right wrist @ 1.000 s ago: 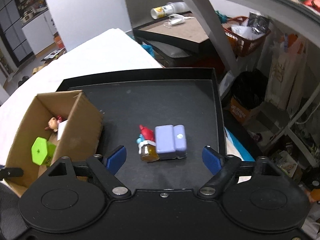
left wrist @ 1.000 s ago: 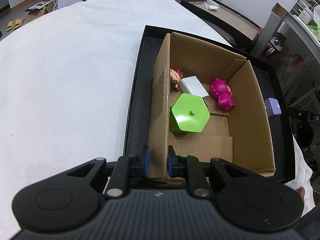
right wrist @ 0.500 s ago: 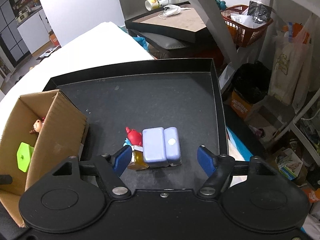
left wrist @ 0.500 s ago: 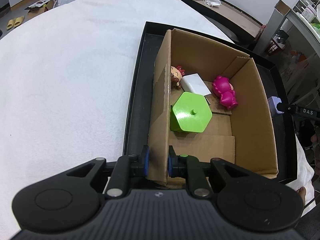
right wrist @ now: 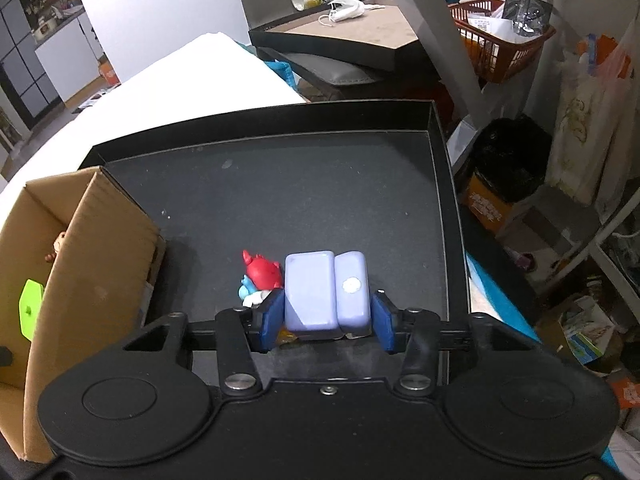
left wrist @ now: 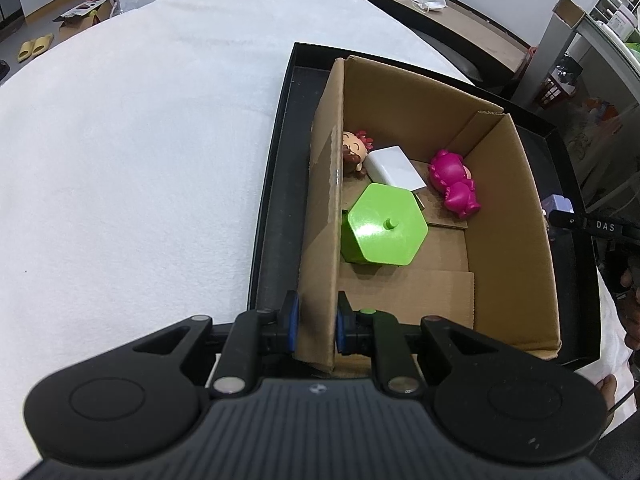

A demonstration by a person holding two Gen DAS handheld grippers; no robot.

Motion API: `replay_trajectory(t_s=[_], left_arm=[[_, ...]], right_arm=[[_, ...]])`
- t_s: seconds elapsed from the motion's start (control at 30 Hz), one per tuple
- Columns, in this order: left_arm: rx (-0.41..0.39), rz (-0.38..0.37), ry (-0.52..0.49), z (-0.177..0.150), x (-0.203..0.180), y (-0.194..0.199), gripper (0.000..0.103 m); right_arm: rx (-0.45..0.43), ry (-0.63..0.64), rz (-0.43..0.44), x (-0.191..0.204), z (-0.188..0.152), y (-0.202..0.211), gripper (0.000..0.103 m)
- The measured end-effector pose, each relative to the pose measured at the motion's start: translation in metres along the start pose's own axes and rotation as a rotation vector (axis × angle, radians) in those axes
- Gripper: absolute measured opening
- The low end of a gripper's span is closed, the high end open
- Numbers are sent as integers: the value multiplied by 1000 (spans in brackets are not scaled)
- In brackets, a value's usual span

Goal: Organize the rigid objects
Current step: 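Move the right gripper to the lavender block and grasp it, then carry the lavender block over the box with the right gripper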

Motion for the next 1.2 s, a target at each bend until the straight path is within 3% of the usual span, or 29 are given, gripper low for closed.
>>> replay_trajectory(t_s=[0.63, 1.2], left_arm=[[-10, 12, -15, -1, -3, 4, 17], [-20, -32, -4, -2, 2, 8, 17]], right_arm=[[-19, -39, 14, 3, -6, 40, 44], [-44, 3, 47, 40, 10, 70, 44]])
Point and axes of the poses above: each gripper's, at about its wrist camera, not at the fingertips, and y roughly against the way its jaws point, x to its left, z to its top, the point moved 3 cm from there along -y, roughly the way its jaws point, and after that the axes turned 10 degrees about -z, right-handed, at the moved point
